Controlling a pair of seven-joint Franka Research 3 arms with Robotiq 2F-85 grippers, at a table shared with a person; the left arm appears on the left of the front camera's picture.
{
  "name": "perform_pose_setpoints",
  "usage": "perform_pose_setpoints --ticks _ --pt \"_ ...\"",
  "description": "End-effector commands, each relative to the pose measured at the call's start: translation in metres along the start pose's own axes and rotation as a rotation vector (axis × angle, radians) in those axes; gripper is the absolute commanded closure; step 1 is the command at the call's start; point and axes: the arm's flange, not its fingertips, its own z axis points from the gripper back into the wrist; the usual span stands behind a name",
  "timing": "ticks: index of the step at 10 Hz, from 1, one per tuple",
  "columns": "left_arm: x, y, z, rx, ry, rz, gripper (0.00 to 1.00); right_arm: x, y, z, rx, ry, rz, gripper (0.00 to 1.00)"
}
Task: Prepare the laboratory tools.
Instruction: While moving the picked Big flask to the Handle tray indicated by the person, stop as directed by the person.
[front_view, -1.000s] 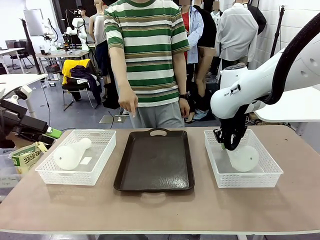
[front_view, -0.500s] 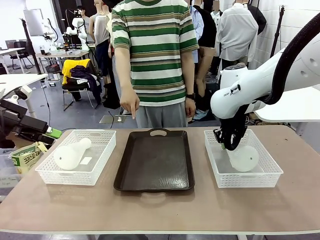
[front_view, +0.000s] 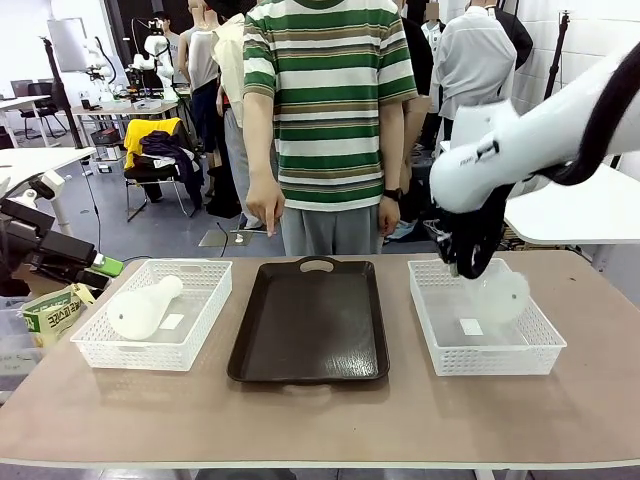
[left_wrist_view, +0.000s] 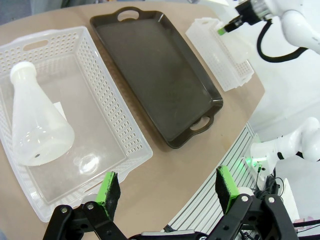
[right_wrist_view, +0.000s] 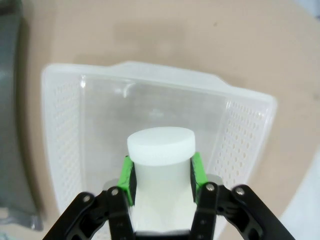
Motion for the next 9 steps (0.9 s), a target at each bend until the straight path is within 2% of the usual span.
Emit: perform_pose_setpoints --ticks 1,3,5,7,8,9 --pt "0.0 0.002 0.0 -0.014 -0.018 -0.015 0.0 -0.025 0.004 0.054 0.004 -0.034 0.046 1.0" --pt "0.0 0.002 0.0 -0.014 -0.018 -0.015 0.0 -0.036 0.036 0.114 0.03 -0.15 0.12 1.0" --pt "0.0 0.002 0.0 -0.014 -0.018 -0.015 0.0 -0.036 0.099 0.165 0.02 -0.233 0.287 1.0" --pt "0.0 0.002 0.0 -0.014 -0.018 -0.015 0.0 -0.021 0.164 0.188 0.017 -0.295 0.392 1.0" --pt "0.0 0.002 0.0 -0.014 -0.018 -0.015 0.0 -0.007 0.193 0.188 0.032 -0.288 0.44 1.0" --pt "0.0 0.002 0.0 -0.014 -0.018 -0.015 0.0 0.013 0.222 0.177 0.036 -0.239 0.492 1.0"
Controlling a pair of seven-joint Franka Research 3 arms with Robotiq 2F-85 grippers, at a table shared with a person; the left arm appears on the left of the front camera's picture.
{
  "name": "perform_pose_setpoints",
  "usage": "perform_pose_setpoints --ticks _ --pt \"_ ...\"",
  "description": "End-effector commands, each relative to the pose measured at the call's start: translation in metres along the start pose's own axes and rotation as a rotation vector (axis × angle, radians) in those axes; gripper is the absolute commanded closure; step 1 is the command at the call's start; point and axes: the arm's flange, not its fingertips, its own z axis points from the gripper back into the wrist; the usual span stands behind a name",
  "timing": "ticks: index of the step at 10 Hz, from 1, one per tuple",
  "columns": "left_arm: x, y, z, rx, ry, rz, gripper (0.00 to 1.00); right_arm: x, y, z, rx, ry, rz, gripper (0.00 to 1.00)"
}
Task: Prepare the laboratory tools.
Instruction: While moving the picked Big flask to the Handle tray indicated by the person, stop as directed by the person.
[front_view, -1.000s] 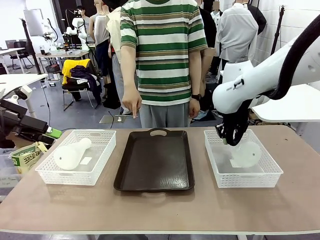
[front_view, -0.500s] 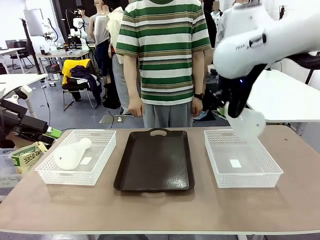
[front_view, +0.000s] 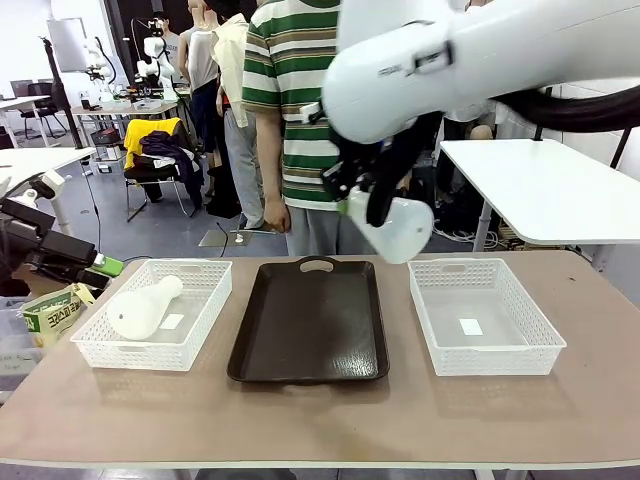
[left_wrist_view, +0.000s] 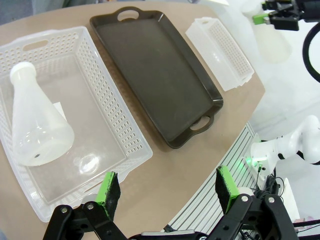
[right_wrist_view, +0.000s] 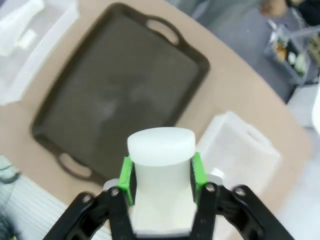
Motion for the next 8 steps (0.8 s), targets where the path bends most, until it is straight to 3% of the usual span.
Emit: perform_pose_setpoints --ticks 1,5,8 --pt "0.0 0.003 0.0 -0.016 -0.019 -0.012 0.0 0.053 0.004 -0.044 0.021 0.095 0.096 1.0" --pt "0.0 0.003 0.0 -0.016 -0.019 -0.012 0.0 0.099 0.006 -0.145 0.116 0.242 0.106 1.0" --pt "0.0 0.003 0.0 -0.016 -0.019 -0.012 0.0 0.107 0.001 -0.188 0.155 0.211 0.083 1.0"
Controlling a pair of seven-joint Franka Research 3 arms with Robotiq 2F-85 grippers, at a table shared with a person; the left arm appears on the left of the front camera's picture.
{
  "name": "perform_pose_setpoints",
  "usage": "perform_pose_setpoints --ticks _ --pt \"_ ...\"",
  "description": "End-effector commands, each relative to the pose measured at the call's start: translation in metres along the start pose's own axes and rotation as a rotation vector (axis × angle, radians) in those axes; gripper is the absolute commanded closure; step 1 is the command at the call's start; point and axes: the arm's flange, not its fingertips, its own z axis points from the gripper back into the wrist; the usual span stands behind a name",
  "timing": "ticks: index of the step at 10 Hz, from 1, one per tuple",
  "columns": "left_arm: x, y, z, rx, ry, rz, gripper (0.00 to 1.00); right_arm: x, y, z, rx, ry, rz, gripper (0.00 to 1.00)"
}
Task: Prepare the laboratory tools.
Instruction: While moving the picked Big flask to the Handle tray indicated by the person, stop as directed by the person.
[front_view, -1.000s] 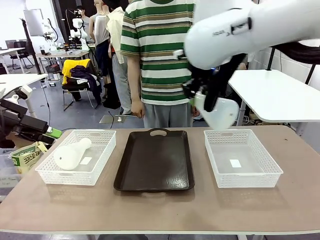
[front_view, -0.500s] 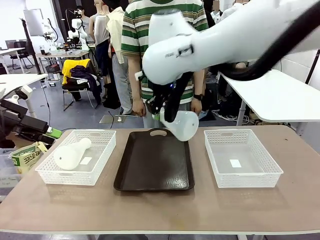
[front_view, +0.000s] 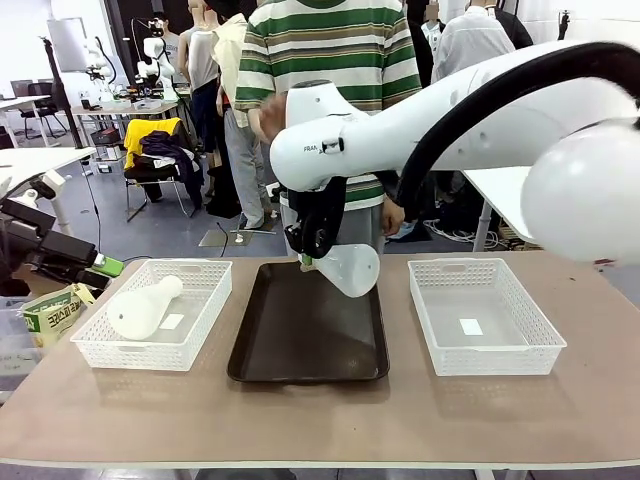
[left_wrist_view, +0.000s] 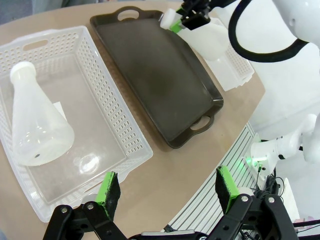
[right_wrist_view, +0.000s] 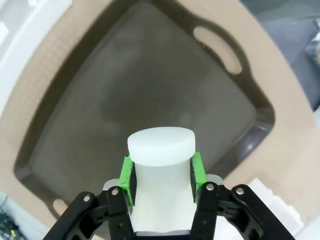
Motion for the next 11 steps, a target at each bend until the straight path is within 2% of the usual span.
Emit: perform_pose_setpoints --ticks 1,4,5,11 --pt "0.0 0.002 0.0 -0.016 -0.02 -0.013 0.0 0.017 -0.009 -0.004 0.025 0.009 -0.007 1.0" --pt "0.0 0.002 0.0 -0.016 -0.02 -0.013 0.0 0.011 -0.016 0.003 0.038 0.003 -0.035 1.0" --pt "0.0 0.002 0.0 -0.016 -0.02 -0.013 0.0 0.006 -0.012 -0.012 0.01 -0.003 -0.021 1.0" --pt "0.0 0.002 0.0 -0.016 -0.02 -0.013 0.0 0.006 -0.012 -0.012 0.01 -0.003 -0.021 1.0"
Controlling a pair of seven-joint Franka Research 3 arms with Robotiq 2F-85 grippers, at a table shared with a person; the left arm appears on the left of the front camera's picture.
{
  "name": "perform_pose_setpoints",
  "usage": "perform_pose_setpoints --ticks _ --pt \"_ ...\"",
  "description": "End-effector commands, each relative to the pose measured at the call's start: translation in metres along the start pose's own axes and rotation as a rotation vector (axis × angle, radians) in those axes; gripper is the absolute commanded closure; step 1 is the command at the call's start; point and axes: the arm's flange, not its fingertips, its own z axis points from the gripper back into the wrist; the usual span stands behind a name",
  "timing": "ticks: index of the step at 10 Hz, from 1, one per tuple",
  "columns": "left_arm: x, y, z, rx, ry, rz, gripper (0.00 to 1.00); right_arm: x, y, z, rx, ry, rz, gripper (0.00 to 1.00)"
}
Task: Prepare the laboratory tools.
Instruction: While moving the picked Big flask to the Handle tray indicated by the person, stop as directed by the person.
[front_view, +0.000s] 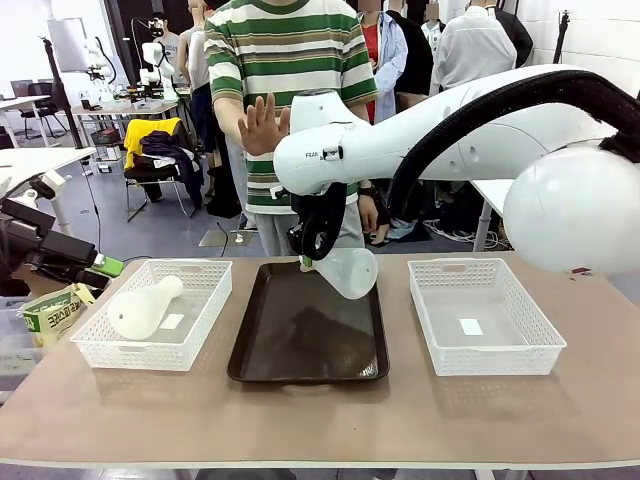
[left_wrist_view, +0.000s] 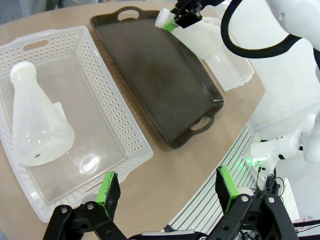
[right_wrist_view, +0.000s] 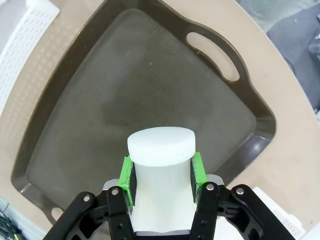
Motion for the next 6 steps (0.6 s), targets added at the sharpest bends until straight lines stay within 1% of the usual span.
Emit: perform_pose_setpoints --ticks 1,6 --pt "-0.0004 0.0021 0.0002 -0.016 -0.02 -0.014 0.0 0.0002 0.0004 0.0007 -0.002 -0.004 0.001 1.0" --pt "-0.0004 0.0021 0.0002 -0.016 -0.02 -0.014 0.0 0.0002 0.0004 0.0007 -0.002 -0.004 0.001 1.0"
